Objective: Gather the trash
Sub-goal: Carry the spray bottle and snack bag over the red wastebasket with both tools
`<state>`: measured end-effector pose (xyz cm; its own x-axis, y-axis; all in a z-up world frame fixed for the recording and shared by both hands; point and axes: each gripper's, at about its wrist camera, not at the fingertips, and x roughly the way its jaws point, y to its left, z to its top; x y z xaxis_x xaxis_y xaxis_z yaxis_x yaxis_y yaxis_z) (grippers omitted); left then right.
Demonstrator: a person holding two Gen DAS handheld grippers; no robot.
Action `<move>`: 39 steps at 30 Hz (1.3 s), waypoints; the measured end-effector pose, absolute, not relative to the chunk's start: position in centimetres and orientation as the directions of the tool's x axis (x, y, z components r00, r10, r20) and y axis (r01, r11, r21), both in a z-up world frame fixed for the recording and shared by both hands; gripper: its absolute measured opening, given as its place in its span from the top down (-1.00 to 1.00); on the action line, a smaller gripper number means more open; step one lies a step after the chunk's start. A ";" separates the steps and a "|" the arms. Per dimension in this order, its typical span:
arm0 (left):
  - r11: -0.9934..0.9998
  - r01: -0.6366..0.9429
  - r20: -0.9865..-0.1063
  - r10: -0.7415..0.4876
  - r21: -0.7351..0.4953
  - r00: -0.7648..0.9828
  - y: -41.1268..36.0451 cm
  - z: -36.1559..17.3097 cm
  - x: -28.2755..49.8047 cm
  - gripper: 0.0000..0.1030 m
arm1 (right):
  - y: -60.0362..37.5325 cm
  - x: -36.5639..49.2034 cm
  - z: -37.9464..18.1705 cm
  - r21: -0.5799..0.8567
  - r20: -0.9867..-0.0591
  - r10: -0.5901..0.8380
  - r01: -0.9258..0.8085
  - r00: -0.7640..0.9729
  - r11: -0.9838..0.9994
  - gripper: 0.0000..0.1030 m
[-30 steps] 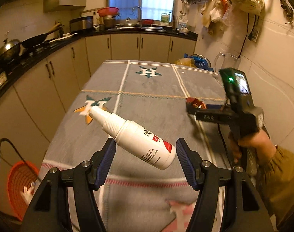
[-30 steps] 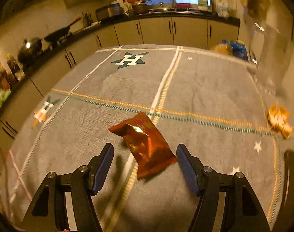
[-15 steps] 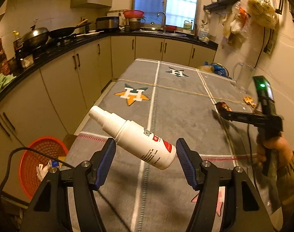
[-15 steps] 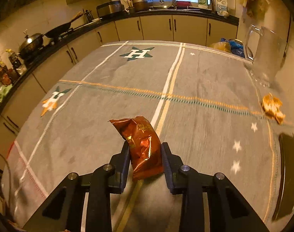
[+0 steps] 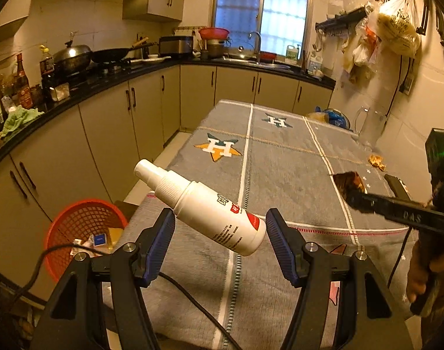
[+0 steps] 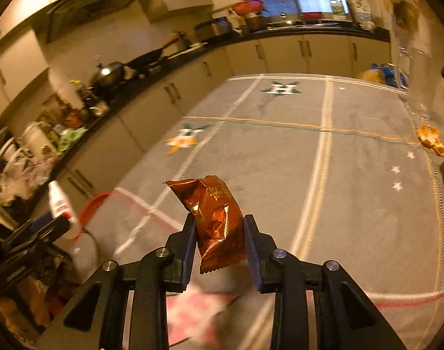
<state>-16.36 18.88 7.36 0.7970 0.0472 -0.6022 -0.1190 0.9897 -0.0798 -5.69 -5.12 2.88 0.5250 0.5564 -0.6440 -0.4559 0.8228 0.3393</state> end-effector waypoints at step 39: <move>0.911 -0.405 -0.559 0.294 -0.083 0.775 32.5 8.2 -24.7 -0.24 | 11.8 -10.8 3.5 0.355 -0.615 0.702 -0.669 0.359 0.653 0.34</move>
